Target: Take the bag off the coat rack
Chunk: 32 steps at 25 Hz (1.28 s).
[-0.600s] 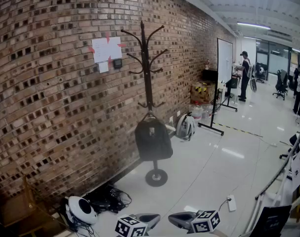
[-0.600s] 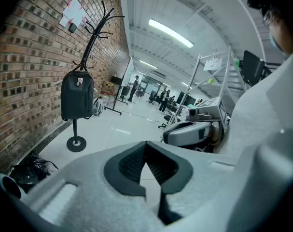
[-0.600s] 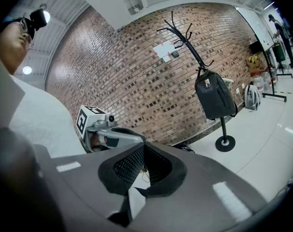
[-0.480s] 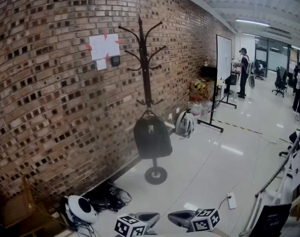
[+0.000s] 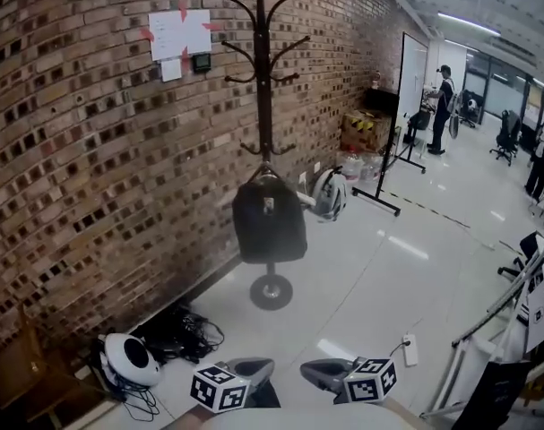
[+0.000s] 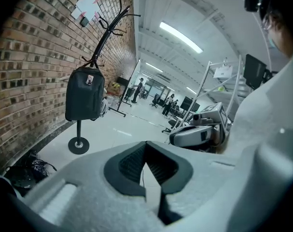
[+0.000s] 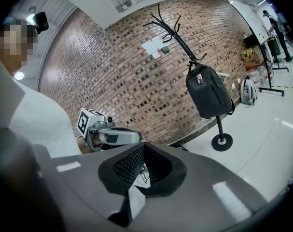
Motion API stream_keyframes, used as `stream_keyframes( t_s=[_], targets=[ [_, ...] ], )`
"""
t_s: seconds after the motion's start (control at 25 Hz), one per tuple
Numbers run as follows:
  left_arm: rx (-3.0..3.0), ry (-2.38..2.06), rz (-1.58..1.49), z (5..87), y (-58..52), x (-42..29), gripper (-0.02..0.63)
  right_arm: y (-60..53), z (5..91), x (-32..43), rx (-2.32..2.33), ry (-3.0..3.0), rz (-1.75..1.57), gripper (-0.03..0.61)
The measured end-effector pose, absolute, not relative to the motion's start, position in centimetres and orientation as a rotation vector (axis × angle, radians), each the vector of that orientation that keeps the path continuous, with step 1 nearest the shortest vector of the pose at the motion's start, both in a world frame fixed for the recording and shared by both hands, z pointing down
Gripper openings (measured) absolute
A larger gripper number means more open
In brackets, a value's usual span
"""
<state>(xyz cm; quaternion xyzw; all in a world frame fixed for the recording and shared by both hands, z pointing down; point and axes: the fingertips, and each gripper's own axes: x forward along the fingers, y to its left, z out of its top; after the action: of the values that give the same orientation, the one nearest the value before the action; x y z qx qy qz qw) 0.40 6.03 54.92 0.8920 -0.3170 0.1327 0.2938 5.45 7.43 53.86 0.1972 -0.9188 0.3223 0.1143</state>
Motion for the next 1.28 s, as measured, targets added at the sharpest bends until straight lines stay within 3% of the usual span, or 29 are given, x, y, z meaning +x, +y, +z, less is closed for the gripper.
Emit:
stream_keyframes(
  t_s=[0.44, 0.88, 1.04, 1.28],
  targets=[
    [2.4, -0.839, 0.251, 53.4, -17.9, -8.1, 0.0, -16.2, 52.9, 2.5, 0.762, -2.714, 1.039, -0.002],
    [2.591, -0.836, 0.183, 48.5, -37.4, -14.7, 0.002, -34.4, 50.3, -0.6, 0.906, -2.719, 0.859, -0.002],
    [2.608, -0.766, 0.203, 49.9, -39.5, -14.4, 0.04, -36.6, 51.9, -0.6, 0.948, -2.66, 0.793, -0.002],
    [2.638, -0.73, 0.222, 50.2, -42.8, -14.4, 0.17, -40.5, 52.3, 0.6, 1.012, -2.609, 0.709, -0.002]
  ],
)
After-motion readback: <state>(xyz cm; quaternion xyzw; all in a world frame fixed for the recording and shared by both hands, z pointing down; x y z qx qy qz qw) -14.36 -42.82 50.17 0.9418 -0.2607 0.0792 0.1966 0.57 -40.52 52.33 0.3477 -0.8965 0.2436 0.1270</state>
